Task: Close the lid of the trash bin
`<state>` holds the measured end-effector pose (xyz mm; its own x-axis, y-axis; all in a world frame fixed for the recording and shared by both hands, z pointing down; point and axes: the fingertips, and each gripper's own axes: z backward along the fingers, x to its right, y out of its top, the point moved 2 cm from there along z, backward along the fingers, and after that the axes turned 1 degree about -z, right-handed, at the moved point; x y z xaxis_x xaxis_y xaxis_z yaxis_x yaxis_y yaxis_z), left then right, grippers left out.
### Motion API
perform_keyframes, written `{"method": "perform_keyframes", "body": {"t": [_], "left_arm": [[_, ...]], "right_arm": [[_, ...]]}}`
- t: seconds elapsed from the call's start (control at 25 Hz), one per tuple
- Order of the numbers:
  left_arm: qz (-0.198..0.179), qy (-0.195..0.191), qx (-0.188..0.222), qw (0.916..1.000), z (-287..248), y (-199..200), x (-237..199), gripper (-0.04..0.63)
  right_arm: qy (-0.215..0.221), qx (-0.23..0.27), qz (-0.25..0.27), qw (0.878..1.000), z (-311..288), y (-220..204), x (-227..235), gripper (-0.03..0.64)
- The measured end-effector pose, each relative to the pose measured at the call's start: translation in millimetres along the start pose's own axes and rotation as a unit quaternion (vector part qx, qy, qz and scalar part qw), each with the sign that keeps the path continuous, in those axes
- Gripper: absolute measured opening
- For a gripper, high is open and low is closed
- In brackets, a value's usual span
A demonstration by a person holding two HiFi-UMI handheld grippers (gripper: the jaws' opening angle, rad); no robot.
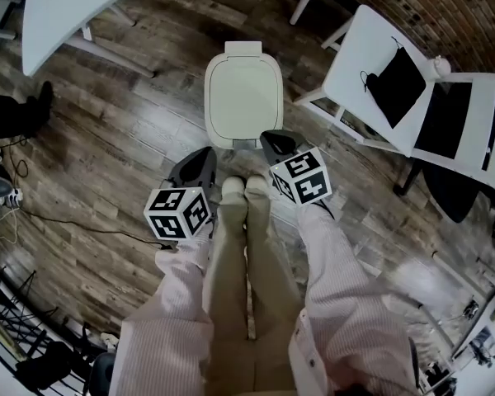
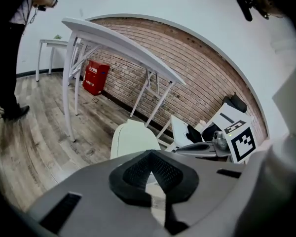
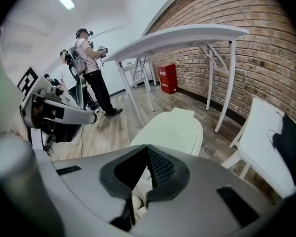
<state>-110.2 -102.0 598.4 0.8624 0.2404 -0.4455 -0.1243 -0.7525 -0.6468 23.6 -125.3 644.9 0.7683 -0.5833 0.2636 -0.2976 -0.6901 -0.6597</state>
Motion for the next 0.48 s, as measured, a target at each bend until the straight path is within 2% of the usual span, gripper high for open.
{"method": "perform_keyframes", "body": {"t": [0.32,0.48], "left_arm": [[-0.024,-0.015,0.021,0.9994,41.1,40.5,27.0,-0.006],[-0.041,-0.019,0.032,0.9985,64.2,59.8,40.4,-0.006]], "right_arm": [[-0.005,0.062,-0.001,0.998,56.9,46.9,-26.0,0.005],[0.006,0.093,-0.004,0.996,85.4,73.8,-41.1,0.005]]}}
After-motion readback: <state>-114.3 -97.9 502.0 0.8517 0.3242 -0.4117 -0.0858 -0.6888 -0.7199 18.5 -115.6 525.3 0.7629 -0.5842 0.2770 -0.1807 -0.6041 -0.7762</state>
